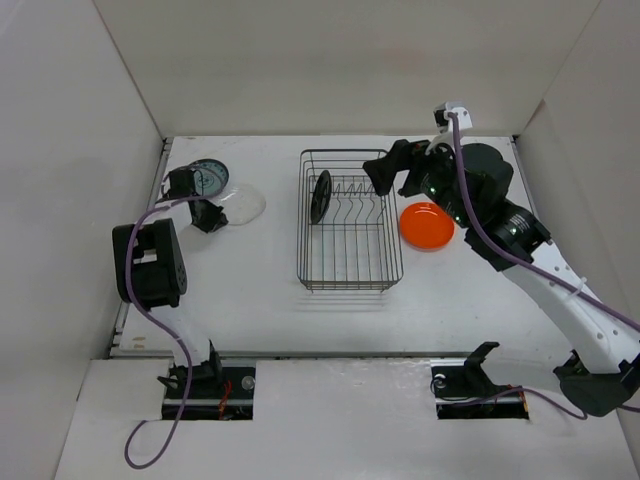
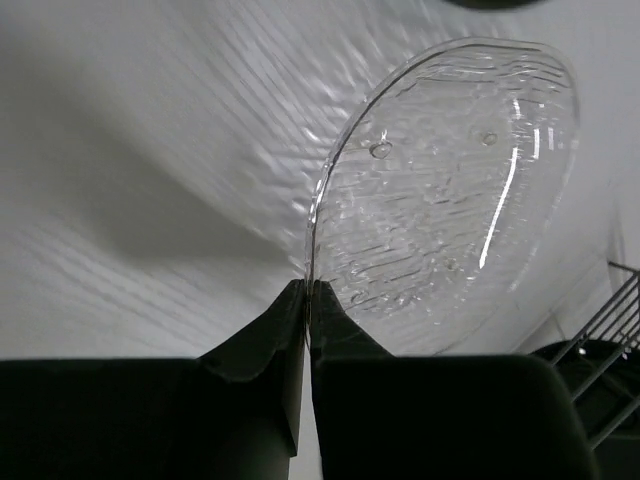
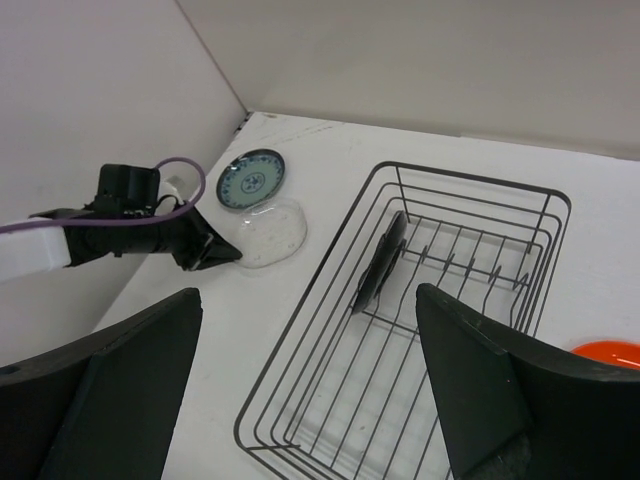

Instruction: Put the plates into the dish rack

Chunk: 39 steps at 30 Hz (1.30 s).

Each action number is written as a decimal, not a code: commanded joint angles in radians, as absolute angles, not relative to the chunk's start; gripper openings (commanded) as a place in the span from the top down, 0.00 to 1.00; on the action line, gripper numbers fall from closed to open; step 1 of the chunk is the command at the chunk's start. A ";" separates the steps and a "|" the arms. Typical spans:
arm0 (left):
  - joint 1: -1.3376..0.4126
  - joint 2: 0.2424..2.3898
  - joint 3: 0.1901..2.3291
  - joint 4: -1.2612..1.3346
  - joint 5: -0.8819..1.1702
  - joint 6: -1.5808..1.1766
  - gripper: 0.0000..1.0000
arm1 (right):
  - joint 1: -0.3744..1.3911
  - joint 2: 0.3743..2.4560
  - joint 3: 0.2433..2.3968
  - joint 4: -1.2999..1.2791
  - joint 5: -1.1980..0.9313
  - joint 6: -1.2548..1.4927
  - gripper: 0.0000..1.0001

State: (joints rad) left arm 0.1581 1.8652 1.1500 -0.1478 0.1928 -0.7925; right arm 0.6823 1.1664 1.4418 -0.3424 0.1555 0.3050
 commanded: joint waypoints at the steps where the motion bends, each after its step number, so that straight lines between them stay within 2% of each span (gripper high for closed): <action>1: 0.092 1.694 1.131 -0.181 0.206 -0.689 1.00 | 0.646 1.149 1.436 -0.295 0.103 0.291 0.08; 7: -0.014 1.424 1.169 -0.160 0.181 -0.605 1.00 | 0.549 1.137 1.368 -0.163 -0.147 0.272 0.08; 10: -0.038 1.309 1.169 -0.137 0.181 -0.533 1.00 | 0.531 1.196 1.368 -0.143 -0.270 0.259 0.08; 13: -0.051 1.231 1.143 -0.092 0.265 -0.486 1.00 | 0.531 1.241 1.356 -0.054 -0.368 0.249 0.08; 20: -0.084 1.177 1.115 0.032 0.544 -0.437 1.00 | 0.543 1.387 1.407 0.035 -0.468 0.308 0.09; 28: -0.139 1.186 1.115 0.080 0.670 -0.437 1.00 | 0.563 1.519 1.448 0.089 -0.469 0.365 0.10; 31: -0.140 1.186 1.094 0.098 0.712 -0.446 1.00 | 0.572 1.551 1.457 0.101 -0.456 0.387 0.14; 32: -0.140 1.186 1.094 0.098 0.722 -0.446 1.00 | 0.572 1.551 1.457 0.110 -0.445 0.397 0.16; 35: -0.149 1.198 1.094 0.098 0.723 -0.446 1.00 | 0.572 1.560 1.466 0.120 -0.422 0.425 0.42; 36: -0.149 1.209 1.094 0.098 0.723 -0.446 1.00 | 0.581 1.549 1.466 0.135 -0.422 0.436 0.65; 37: -0.149 1.222 1.094 0.089 0.723 -0.446 1.00 | 0.581 1.549 1.466 0.144 -0.391 0.445 0.81; 39: -0.149 1.238 1.094 0.089 0.723 -0.446 1.00 | 0.581 1.520 1.447 0.155 -0.367 0.459 1.00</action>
State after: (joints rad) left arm -0.1436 1.2263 1.0977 0.0364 0.6750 -0.4515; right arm 0.5716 1.5661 1.4113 0.0463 -0.4072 0.4244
